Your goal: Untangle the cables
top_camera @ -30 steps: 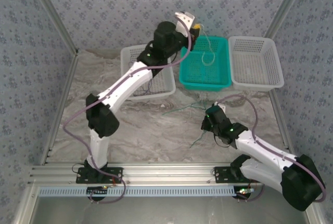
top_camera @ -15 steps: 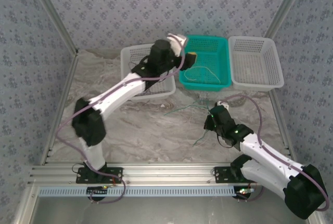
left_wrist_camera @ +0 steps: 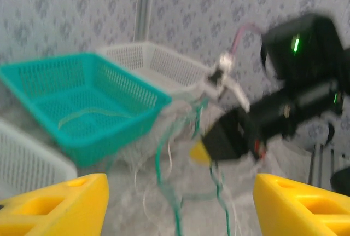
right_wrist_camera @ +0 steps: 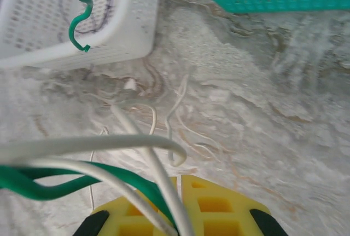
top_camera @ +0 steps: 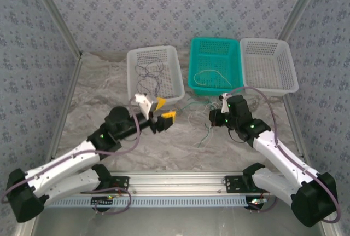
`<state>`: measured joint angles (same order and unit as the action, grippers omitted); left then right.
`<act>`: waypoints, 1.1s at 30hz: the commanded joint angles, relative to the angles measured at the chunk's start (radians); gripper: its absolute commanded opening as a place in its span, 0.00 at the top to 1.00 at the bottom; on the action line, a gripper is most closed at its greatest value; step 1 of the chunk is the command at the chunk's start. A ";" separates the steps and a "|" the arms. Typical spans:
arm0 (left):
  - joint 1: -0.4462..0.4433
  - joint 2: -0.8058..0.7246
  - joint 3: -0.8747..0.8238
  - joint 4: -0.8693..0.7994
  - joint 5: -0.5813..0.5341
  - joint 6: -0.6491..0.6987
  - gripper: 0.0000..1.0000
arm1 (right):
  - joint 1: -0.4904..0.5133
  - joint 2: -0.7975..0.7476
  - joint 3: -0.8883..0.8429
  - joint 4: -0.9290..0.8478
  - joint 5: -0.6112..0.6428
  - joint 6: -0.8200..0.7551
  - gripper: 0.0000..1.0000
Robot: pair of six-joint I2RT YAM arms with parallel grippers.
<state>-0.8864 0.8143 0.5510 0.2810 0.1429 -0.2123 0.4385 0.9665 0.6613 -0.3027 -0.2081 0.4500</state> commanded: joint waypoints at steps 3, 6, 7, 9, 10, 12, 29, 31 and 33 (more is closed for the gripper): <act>-0.008 -0.129 -0.168 0.094 -0.010 -0.142 0.29 | -0.025 0.034 0.074 0.019 -0.201 -0.027 1.00; -0.007 -0.122 -0.213 0.143 -0.013 -0.191 0.27 | -0.026 0.052 0.092 0.023 -0.221 -0.020 1.00; -0.006 -0.103 -0.214 0.161 -0.011 -0.202 0.27 | -0.027 0.057 0.097 0.031 -0.233 -0.015 1.00; -0.002 -0.041 -0.191 0.182 0.015 -0.220 0.30 | -0.027 0.065 0.103 0.039 -0.256 0.001 1.00; 0.005 0.004 -0.178 0.207 0.029 -0.241 0.30 | -0.027 0.067 0.107 0.043 -0.264 0.010 1.00; 0.040 0.100 -0.166 0.302 0.066 -0.330 0.31 | -0.026 0.069 0.110 0.051 -0.273 0.031 1.00; 0.084 0.716 0.010 0.725 0.226 -0.761 0.38 | -0.012 0.002 0.085 0.072 -0.247 0.122 1.00; 0.067 0.738 0.012 0.698 0.195 -0.750 0.38 | -0.013 -0.002 0.086 0.081 -0.249 0.128 1.00; 0.053 0.759 0.009 0.710 0.178 -0.754 0.41 | -0.012 -0.002 0.090 0.080 -0.249 0.128 1.00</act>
<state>-0.8162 1.5551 0.5426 0.9447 0.3523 -0.9459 0.4194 0.9829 0.7330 -0.2497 -0.4606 0.5541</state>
